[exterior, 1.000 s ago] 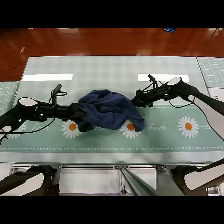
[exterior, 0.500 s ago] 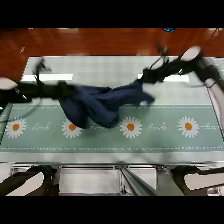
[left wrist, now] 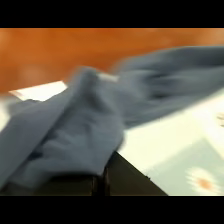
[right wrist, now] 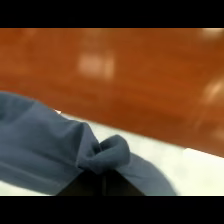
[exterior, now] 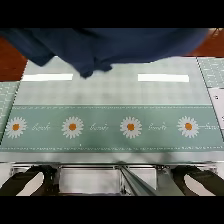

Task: Fold the shirts.

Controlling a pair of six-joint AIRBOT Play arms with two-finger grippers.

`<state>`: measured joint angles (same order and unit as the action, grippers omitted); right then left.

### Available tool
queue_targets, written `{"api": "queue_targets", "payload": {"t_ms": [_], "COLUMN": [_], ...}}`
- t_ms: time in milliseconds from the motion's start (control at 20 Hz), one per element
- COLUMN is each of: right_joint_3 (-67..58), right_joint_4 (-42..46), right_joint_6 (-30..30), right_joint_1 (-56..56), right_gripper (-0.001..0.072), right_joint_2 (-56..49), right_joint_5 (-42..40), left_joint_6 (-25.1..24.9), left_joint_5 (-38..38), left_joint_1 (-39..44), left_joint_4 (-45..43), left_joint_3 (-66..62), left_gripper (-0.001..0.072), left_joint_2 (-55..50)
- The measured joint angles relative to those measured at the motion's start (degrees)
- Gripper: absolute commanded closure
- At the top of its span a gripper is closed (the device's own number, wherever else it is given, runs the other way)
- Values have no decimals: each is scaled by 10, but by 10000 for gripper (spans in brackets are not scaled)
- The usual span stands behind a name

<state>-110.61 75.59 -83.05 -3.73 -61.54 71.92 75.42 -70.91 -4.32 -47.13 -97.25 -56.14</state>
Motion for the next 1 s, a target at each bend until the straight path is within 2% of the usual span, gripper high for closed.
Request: {"api": "queue_targets", "payload": {"t_ms": [150,300,500,650,800,1000], "right_joint_3": [-3,34,160,293,429,561], "right_joint_4": [76,117,136,128,99,96], "right_joint_6": [-41,-68,-98,-119,-128,-134], "right_joint_1": [0,0,0,0,0,3], "right_gripper": [682,682,682,682,682,682], "right_joint_2": [90,165,248,284,283,206], "right_joint_5": [29,65,100,100,57,-39], "left_joint_6": [41,78,98,91,71,54], "left_joint_5": [-22,-55,-113,-125,-88,27], "left_joint_1": [0,0,1,1,1,0], "left_joint_4": [-94,-141,-151,-124,-93,-72], "left_joint_3": [-37,-41,19,140,297,445], "left_gripper": [691,691,691,691,691,691], "left_joint_2": [58,107,137,139,121,44]}}
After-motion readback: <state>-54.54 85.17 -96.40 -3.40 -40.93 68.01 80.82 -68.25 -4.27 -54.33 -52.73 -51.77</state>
